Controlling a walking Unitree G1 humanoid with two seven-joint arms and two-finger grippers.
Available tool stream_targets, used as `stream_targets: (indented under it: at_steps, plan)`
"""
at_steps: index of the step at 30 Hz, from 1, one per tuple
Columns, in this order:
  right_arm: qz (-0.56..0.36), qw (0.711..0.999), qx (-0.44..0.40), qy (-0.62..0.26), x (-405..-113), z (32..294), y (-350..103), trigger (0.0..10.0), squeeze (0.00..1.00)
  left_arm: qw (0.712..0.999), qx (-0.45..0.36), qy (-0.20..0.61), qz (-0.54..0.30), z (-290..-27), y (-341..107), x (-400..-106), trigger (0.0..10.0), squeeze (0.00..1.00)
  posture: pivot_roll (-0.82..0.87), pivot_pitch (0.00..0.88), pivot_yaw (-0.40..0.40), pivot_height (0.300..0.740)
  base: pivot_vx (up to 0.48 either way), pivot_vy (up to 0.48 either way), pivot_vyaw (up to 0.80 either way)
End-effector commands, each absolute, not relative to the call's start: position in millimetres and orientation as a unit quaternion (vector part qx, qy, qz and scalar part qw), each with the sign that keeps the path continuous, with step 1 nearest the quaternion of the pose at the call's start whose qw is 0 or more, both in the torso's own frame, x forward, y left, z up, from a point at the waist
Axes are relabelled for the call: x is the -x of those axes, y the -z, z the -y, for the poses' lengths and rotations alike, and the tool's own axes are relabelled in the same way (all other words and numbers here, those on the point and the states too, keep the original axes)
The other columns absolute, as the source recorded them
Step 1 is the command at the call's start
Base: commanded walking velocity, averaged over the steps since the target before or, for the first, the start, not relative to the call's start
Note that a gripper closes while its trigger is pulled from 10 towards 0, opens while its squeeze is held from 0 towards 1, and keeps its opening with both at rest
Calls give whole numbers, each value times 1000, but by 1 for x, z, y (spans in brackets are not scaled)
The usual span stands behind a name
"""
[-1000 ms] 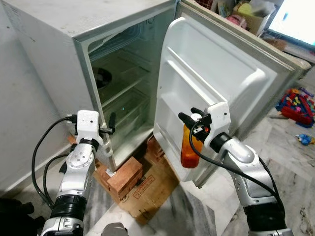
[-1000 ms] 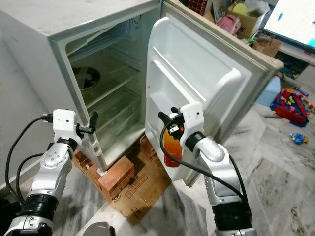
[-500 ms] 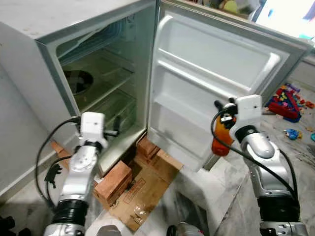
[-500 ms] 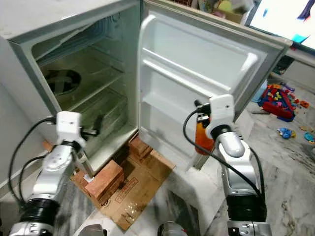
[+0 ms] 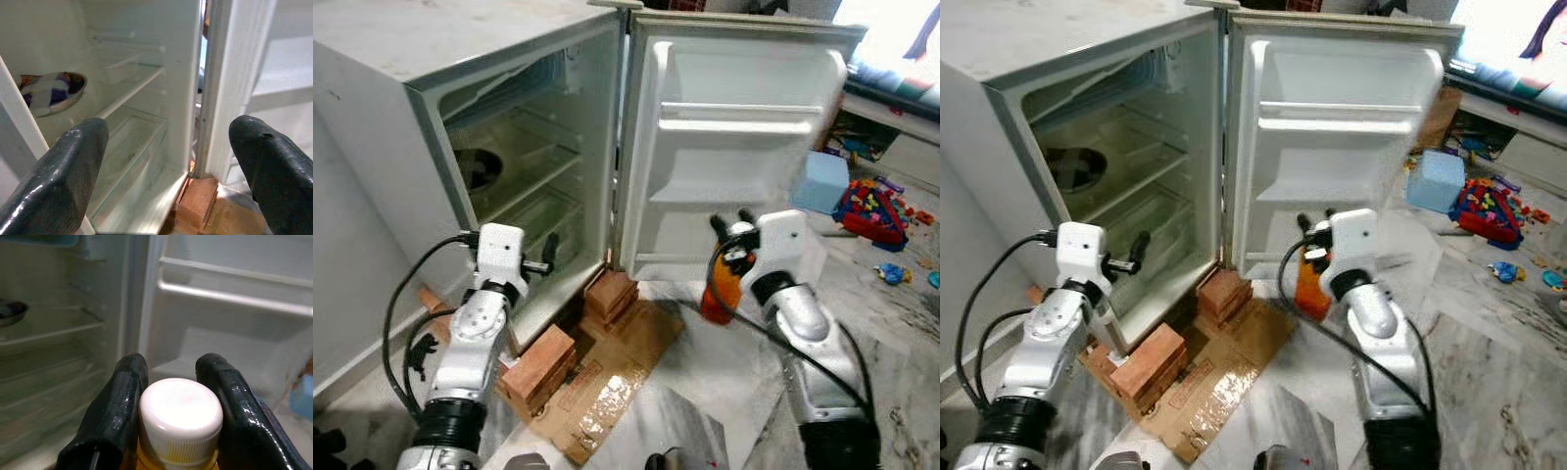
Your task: Restocking fridge
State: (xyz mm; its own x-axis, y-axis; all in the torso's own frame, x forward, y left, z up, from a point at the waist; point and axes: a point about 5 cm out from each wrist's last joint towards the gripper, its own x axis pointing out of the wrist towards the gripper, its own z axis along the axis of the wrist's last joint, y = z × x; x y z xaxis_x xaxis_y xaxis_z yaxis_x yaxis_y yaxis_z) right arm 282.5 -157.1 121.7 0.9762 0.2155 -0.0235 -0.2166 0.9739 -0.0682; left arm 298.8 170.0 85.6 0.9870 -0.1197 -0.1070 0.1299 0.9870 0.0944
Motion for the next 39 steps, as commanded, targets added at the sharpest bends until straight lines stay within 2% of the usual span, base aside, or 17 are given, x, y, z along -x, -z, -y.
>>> stream_targets:
  at_steps: [1, 7, 18, 26, 39]
  plan:
    - [23, 993, 41, -106, -279, 157, -135, 10000, 0, 995, -52, 69, -44, -168, -91, -300, 10000, 0, 62, 0, -52, 740, 0, -461, 0]
    - [38, 993, 36, -110, -273, 148, -141, 10000, 0, 996, -55, 53, -40, -170, -99, -301, 10000, 0, 72, 0, -31, 740, 0, -461, 0]
    - [45, 996, 39, -67, -281, 159, -140, 10000, 0, 994, -81, 54, -52, -179, -96, -293, 10000, 0, 89, 0, -35, 740, 0, -387, 0]
    - [31, 999, 31, -33, -280, 167, -127, 10000, 0, 994, -64, 69, -61, -181, -91, -293, 10000, 0, 84, 0, -56, 740, 0, 0, 0]
    - [48, 997, 40, -43, -285, 165, -132, 10000, 0, 995, -59, 63, -54, -174, -92, -304, 10000, 0, 69, 0, -59, 740, 428, 0, 0]
